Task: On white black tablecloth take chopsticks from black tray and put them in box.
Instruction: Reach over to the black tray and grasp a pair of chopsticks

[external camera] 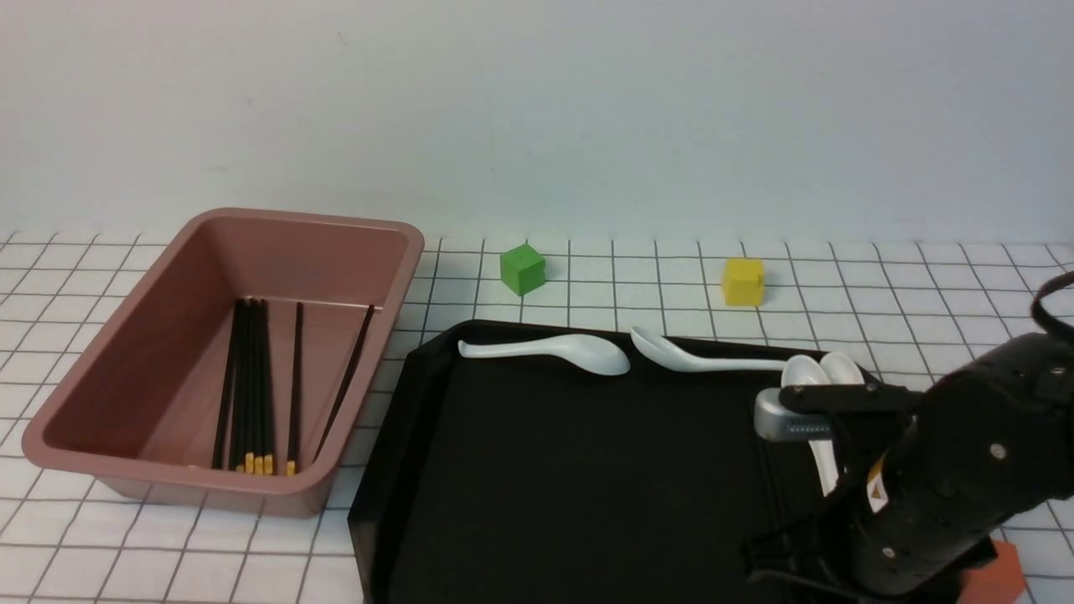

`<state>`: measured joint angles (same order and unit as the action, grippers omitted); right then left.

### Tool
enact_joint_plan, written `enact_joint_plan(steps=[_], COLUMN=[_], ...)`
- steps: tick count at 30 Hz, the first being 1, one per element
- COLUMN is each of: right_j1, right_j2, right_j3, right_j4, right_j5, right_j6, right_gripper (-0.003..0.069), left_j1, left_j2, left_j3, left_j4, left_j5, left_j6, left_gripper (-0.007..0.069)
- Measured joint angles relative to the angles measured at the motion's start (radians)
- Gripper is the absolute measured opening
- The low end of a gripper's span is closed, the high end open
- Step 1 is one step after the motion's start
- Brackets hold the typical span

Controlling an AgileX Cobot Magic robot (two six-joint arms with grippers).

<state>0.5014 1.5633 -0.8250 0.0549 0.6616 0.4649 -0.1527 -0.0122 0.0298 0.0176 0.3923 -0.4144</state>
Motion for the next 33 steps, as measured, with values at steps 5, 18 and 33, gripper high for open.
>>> enact_joint_plan(steps=[5,18,33], right_j1=[0.0,-0.002,-0.002], right_j2=[0.093,0.185,0.03], right_j3=[-0.008,-0.039,-0.179], right_j4=[0.0,-0.029,0.027], right_j5=[-0.045,-0.009,0.182], right_j6=[0.005,0.008,-0.068], right_gripper=[0.033,0.0146,0.0146], left_j1=[0.0,0.0,0.0], left_j2=[0.0,0.0,0.0], left_j3=[0.0,0.0,0.0], left_j4=[0.0,0.0,0.0], left_j5=[0.0,0.0,0.0], left_j6=[0.0,0.0,0.0], left_gripper=[0.0238,0.0238,0.0238])
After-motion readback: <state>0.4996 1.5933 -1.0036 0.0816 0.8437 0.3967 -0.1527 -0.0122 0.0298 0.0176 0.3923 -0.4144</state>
